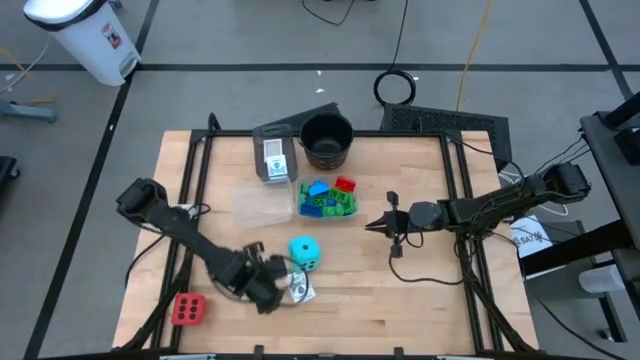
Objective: Pick & Place Toys
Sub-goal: Put the black card box into the black bin
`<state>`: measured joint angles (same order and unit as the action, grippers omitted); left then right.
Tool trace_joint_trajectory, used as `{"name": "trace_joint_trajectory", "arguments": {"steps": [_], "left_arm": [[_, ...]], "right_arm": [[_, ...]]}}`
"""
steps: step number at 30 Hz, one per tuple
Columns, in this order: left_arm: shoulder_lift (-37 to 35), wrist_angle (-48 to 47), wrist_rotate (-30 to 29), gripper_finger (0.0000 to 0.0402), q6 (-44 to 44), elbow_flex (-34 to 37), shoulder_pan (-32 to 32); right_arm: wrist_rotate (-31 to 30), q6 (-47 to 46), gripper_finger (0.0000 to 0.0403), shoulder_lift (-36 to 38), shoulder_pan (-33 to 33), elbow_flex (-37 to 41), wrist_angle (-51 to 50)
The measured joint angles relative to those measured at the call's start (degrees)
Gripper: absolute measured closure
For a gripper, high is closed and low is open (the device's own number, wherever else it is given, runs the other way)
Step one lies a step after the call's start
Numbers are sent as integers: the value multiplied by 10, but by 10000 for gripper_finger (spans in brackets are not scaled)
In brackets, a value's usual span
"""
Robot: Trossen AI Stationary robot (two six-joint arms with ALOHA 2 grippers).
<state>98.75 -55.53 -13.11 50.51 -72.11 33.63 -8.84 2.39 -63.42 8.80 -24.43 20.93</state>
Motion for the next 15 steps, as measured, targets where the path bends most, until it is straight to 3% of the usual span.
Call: {"name": "trace_joint_trajectory", "arguments": {"steps": [6, 11, 15], "left_arm": [[48, 138, -22, 388, -86, 22, 46], [94, 96, -143, 398, -56, 21, 38], [113, 86, -155, 391, -43, 21, 18]], "right_arm": [[0, 1, 403, 0, 0, 0, 1], [0, 2, 403, 0, 0, 0, 2], [1, -1, 403, 0, 0, 0, 5]]}}
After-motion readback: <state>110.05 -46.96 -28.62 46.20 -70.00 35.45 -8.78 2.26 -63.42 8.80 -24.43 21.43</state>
